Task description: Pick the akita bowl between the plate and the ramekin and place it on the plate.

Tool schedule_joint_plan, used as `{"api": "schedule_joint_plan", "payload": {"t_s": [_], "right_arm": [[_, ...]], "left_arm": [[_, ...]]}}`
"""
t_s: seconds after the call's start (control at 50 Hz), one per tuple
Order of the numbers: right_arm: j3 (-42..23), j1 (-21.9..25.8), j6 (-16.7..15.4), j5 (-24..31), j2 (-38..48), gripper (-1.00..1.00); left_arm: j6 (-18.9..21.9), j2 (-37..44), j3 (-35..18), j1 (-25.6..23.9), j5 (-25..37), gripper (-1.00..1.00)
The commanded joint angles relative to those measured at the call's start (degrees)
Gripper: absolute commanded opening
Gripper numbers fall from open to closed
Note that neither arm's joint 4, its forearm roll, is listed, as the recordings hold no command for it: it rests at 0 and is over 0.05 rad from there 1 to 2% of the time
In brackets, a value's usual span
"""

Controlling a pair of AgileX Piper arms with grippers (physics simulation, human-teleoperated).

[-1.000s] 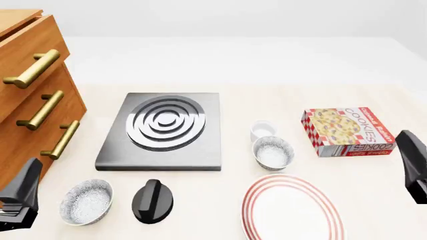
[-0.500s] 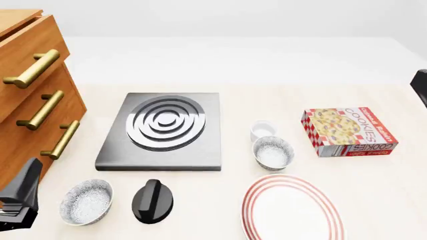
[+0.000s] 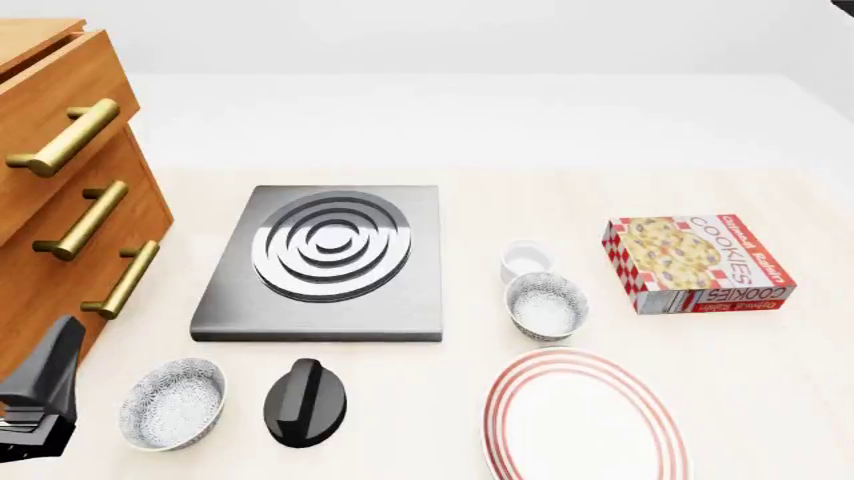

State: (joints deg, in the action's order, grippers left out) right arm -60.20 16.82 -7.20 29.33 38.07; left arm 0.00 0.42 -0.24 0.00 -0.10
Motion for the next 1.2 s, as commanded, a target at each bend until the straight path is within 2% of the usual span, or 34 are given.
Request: {"api": "schedule_joint_plan", "payload": {"t_s": [0.02, 0.12, 0.18, 0.28, 0.36, 0.42, 0.44, 0.48, 0.5, 0.52, 0.56, 0.62, 0.7, 0.8, 0.84, 1.06, 1.2], "right_arm": [[-10.1, 0.31, 0.22, 5.84, 6.54, 1.0], [-14.57, -0.37, 1.77, 8.95, 10.21, 1.0], [-16.41, -0.76, 1.45, 10.48, 12.96, 1.0], [-20.62, -0.22, 4.03, 13.22, 17.85, 1.0], [-23.57, -1.98, 3.32, 15.6, 20.38, 1.0], [-25.12, -1.44, 5.04, 17.01, 23.01, 1.0], [-25.69, 0.59, 7.64, 17.56, 24.72, 1.0], [-25.98, 0.11, 7.94, 18.22, 25.42, 1.0], [-25.92, -1.61, 5.98, 18.1, 25.0, 1.0], [-26.18, -2.28, 5.77, 18.15, 24.95, 1.0], [-26.67, -1.57, 6.35, 19.12, 26.5, 1.0], [-26.94, -2.42, 5.2, 19.22, 26.29, 1.0], [-27.45, -3.24, 7.06, 19.92, 27.54, 1.0], [-26.58, -4.42, 7.26, 20.1, 28.96, 1.0], [-26.46, -4.01, 8.95, 20.2, 30.27, 1.0], [-23.39, -2.53, 10.35, 18.41, 34.01, 1.0], [-21.81, -2.29, 9.78, 17.29, 35.31, 1.0]], "left_arm": [[0.0, 0.0, 0.0, 0.0, 0.0, 1.0], [0.0, 0.0, 0.0, 0.0, 0.0, 1.0], [0.0, 0.0, 0.0, 0.0, 0.0, 1.0], [0.0, 0.0, 0.0, 0.0, 0.0, 1.0], [0.0, 0.0, 0.0, 0.0, 0.0, 1.0], [0.0, 0.0, 0.0, 0.0, 0.0, 1.0], [0.0, 0.0, 0.0, 0.0, 0.0, 1.0], [0.0, 0.0, 0.0, 0.0, 0.0, 1.0], [0.0, 0.0, 0.0, 0.0, 0.0, 1.0], [0.0, 0.0, 0.0, 0.0, 0.0, 1.0], [0.0, 0.0, 0.0, 0.0, 0.0, 1.0], [0.0, 0.0, 0.0, 0.0, 0.0, 1.0], [0.0, 0.0, 0.0, 0.0, 0.0, 1.0], [0.0, 0.0, 0.0, 0.0, 0.0, 1.0], [0.0, 0.0, 0.0, 0.0, 0.0, 1.0], [0.0, 0.0, 0.0, 0.0, 0.0, 1.0], [0.0, 0.0, 0.0, 0.0, 0.0, 1.0]]}}
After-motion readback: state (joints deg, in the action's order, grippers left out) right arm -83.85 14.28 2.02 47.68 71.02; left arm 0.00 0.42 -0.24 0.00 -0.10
